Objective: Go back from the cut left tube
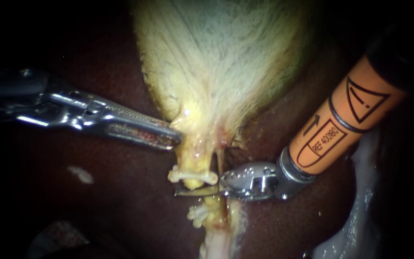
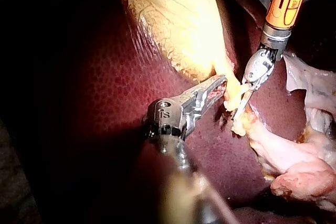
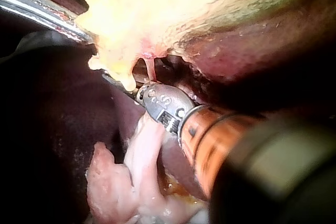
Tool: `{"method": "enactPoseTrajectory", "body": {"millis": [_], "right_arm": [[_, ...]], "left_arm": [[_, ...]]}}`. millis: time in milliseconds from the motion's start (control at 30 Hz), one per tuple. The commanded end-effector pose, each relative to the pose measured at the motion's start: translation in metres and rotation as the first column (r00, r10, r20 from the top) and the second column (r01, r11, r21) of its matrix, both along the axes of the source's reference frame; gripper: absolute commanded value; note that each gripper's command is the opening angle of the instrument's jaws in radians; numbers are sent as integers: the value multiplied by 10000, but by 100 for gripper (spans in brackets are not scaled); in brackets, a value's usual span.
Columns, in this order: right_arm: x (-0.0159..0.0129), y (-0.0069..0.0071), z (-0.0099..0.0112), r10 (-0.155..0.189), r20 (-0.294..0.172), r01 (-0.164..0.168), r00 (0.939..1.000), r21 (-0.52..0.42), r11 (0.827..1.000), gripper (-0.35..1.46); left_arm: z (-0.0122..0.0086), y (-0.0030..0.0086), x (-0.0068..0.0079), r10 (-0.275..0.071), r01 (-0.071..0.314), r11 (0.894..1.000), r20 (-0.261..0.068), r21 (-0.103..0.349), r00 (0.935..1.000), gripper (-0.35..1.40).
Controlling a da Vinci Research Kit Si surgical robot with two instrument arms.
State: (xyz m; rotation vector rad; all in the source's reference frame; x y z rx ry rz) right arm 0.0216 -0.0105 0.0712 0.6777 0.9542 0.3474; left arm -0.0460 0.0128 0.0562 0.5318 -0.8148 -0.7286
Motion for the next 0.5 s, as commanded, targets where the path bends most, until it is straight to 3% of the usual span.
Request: {"method": "enactPoseTrajectory", "body": {"millis": [33,333,367,433,500], "right_arm": [[0,0,0,0,1,0,10000,-7,10000,-35],[-1,-1,-1,95,116,-98,9999,303,9995,-35],[-1,-1,-1,115,139,-120,9998,350,9993,-26],[-1,-2,0,161,233,-173,9996,489,9987,10],[-1,-2,0,212,206,-223,9996,540,9983,26]], "left_arm": [[0,0,0,-6,6,10000,-1,-11,10000,-35],[1,0,1,-18,18,10000,-18,-28,10000,-35],[2,0,1,-16,16,10000,-17,-29,10000,-35],[2,0,2,-14,14,10000,-16,-29,10000,-35],[2,0,2,-14,14,10000,-16,-29,10000,-35]]}}
